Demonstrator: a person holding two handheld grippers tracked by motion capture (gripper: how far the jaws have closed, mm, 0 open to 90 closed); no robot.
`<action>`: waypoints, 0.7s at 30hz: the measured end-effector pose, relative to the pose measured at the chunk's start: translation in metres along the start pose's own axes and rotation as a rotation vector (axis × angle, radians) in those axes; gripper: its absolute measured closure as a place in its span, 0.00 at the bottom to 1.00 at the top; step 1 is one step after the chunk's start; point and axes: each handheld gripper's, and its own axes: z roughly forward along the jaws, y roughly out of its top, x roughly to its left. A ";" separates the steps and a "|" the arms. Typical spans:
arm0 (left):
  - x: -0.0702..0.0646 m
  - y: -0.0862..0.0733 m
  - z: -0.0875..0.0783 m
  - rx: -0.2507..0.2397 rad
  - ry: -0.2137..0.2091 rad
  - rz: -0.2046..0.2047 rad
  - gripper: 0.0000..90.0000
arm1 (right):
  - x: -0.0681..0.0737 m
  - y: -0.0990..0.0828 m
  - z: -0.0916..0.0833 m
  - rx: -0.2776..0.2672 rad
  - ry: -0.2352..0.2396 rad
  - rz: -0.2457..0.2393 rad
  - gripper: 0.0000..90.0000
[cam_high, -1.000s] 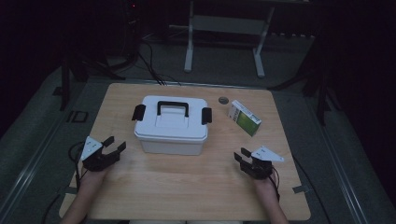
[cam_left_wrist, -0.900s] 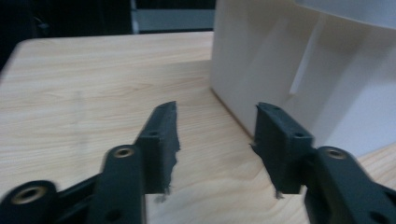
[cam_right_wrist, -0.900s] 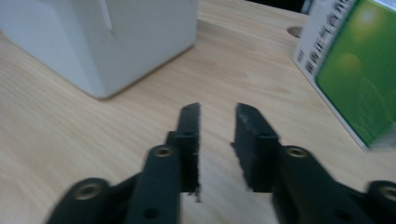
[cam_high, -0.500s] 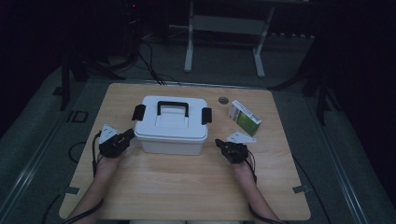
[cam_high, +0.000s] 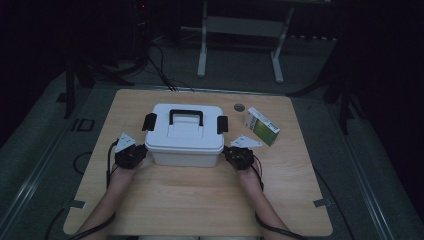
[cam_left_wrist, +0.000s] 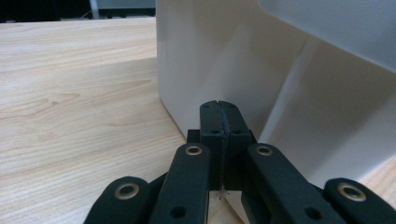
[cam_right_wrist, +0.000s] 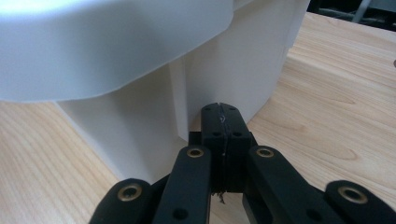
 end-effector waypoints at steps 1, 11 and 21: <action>-0.002 0.000 -0.001 0.002 -0.004 -0.002 1.00 | -0.001 -0.001 -0.002 0.002 0.007 0.005 1.00; -0.034 -0.007 -0.011 0.022 -0.027 0.030 1.00 | -0.002 -0.015 -0.031 0.018 0.003 -0.001 1.00; -0.068 -0.012 -0.018 0.043 -0.109 0.059 1.00 | -0.007 -0.034 -0.066 0.015 -0.013 0.031 1.00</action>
